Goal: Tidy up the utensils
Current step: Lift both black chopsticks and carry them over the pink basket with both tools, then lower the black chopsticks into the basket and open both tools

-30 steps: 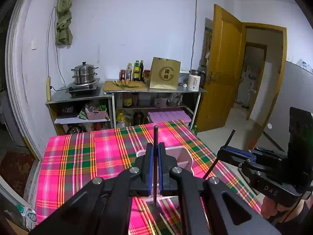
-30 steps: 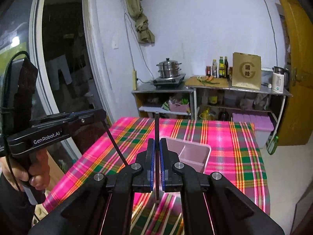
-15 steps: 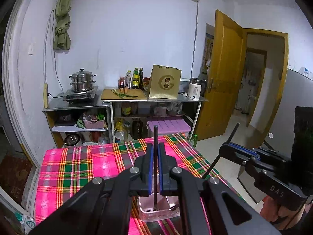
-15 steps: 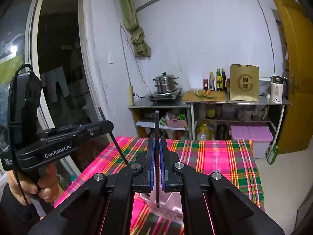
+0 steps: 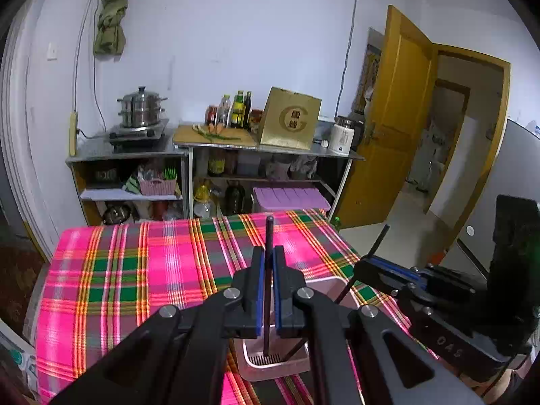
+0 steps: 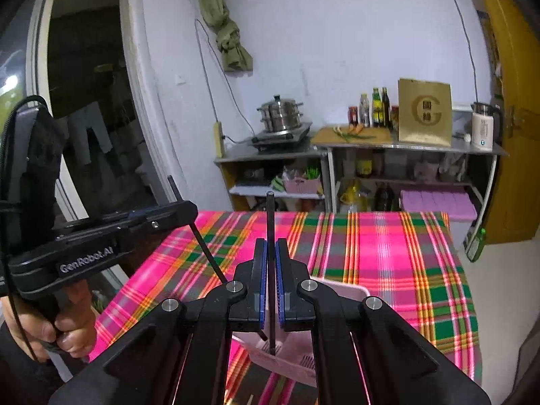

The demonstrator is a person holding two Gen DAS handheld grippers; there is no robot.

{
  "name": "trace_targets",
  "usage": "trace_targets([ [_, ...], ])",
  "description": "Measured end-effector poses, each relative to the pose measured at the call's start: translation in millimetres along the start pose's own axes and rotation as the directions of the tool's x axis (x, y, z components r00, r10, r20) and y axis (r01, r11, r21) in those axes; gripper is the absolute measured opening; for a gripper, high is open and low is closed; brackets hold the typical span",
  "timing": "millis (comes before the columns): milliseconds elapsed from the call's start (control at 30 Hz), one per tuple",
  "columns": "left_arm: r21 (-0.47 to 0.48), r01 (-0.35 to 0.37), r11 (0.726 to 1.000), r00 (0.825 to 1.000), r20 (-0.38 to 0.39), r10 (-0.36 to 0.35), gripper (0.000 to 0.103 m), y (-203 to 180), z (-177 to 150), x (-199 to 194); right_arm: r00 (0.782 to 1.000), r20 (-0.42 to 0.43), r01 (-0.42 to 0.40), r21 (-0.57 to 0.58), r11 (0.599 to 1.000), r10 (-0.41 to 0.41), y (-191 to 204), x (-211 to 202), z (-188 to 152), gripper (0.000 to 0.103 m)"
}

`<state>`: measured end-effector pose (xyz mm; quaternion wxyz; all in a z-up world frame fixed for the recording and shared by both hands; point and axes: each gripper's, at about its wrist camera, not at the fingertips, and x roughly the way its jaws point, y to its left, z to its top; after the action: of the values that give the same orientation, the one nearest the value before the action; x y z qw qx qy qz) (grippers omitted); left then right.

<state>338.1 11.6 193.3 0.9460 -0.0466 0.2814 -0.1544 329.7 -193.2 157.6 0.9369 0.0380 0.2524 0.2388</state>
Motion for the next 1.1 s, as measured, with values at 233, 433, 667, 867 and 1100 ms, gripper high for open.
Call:
trace_targets([
  [233,-0.031,-0.007,0.999,0.999,-0.051,0.006,0.005,10,-14,18,0.999,-0.051,0.008,0.02,1.0,-0.007,-7,16,-16,0.005],
  [433,-0.034,-0.019,0.999,0.998,-0.063,0.017,0.005,12,-19,21,0.997,-0.073,0.015,0.039,0.999,-0.012,-13,19,-17,0.005],
  [667,-0.033,-0.03,0.999,0.998,-0.048,0.028,0.016,11,-21,12,0.998,-0.062,0.027,0.045,0.999,-0.024,-14,8,-18,0.015],
  [867,-0.041,-0.035,0.999,0.999,-0.003,0.035,0.021,10,-31,-14,0.999,-0.037,0.01,0.047,0.999,-0.008,-12,-12,-24,0.016],
  [1100,-0.037,-0.038,0.999,0.997,0.059,0.041,0.021,2,-62,-59,1.0,-0.002,0.011,0.039,0.999,-0.011,1,-55,-52,0.017],
])
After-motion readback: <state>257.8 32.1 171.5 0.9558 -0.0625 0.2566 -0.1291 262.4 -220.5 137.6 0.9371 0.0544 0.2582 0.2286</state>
